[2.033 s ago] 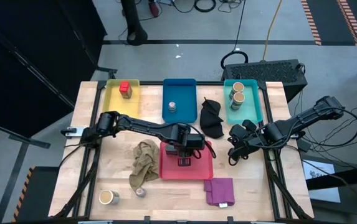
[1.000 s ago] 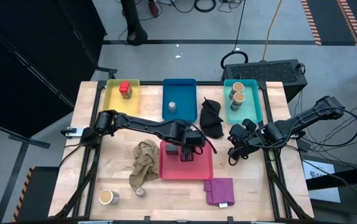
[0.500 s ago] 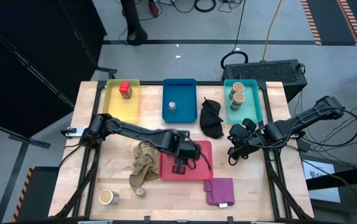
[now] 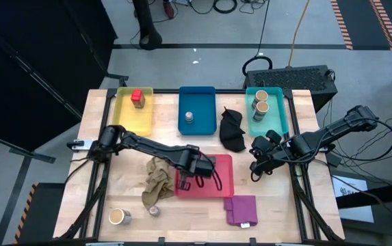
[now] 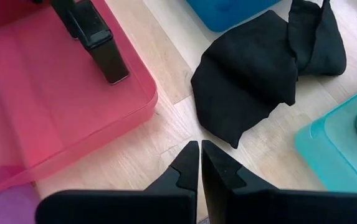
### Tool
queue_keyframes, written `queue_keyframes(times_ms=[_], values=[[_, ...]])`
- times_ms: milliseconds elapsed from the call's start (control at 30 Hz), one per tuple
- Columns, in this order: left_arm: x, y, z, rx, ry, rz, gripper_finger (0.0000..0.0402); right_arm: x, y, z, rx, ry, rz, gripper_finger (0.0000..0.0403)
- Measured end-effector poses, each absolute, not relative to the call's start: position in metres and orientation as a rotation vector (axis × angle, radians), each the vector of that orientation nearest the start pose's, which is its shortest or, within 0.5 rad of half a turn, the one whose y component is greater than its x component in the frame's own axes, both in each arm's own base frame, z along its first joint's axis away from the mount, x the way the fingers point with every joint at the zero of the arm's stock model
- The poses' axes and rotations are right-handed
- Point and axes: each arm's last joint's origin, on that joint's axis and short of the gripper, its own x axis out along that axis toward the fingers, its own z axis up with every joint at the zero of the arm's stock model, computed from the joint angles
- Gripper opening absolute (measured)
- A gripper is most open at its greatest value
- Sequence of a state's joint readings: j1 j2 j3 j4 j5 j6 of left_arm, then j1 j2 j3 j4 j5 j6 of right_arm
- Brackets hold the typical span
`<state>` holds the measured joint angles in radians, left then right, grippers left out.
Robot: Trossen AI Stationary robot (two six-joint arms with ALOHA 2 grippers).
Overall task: Sort spices by type
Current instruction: Adjust the left black seasoning can on the red bin, then put the brown seasoning bottle into the blue bin
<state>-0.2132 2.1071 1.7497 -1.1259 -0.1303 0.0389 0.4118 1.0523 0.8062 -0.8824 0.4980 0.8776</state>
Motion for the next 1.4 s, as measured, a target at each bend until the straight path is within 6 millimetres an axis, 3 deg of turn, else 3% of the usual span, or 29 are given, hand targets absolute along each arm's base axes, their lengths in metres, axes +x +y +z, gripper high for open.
queue_keyframes(times_ms=[200,1100,1400], values=[[0.408,-0.074,0.203,0.258,1.453,-0.031,0.0005,0.172,0.06,0.247,0.308,0.876,-0.496,0.0],[0.411,-0.077,0.204,0.215,1.395,0.086,0.0008,0.172,0.06,0.247,0.301,0.879,-0.492,0.0],[0.407,-0.098,0.207,0.242,1.366,0.073,0.0008,0.172,0.06,0.247,0.3,0.879,-0.492,0.0]])
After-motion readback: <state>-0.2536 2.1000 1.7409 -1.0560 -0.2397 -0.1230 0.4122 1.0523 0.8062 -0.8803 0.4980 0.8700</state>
